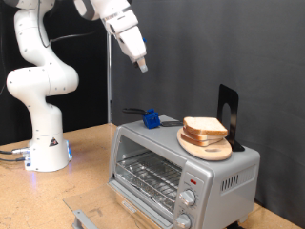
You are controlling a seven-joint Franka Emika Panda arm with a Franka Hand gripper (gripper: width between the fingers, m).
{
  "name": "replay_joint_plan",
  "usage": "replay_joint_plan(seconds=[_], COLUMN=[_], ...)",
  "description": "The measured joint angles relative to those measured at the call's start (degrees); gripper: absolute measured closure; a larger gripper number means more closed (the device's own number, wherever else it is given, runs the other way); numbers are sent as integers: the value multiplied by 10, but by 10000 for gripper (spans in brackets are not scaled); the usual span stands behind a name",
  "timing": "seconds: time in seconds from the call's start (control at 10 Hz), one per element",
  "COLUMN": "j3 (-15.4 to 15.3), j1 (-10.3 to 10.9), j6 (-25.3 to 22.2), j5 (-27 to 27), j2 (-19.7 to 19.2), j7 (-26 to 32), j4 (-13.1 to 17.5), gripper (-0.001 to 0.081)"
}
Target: Make a piece of toast with the oven
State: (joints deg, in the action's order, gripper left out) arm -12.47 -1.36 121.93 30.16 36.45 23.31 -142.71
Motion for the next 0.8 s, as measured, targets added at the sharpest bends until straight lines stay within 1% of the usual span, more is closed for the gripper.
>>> replay_joint_plan(seconds=[0.2, 0.4, 0.6, 0.8], j3=[-17, -22, -21, -20], j1=[1, 5, 5, 5], j6=[47, 81, 99, 104], j5=[2, 7, 18, 25], j2=[-15, -32, -48, -64], j7=[7, 38, 66, 72], j4=[-17, -34, -49, -59], gripper=[124, 124, 124, 124])
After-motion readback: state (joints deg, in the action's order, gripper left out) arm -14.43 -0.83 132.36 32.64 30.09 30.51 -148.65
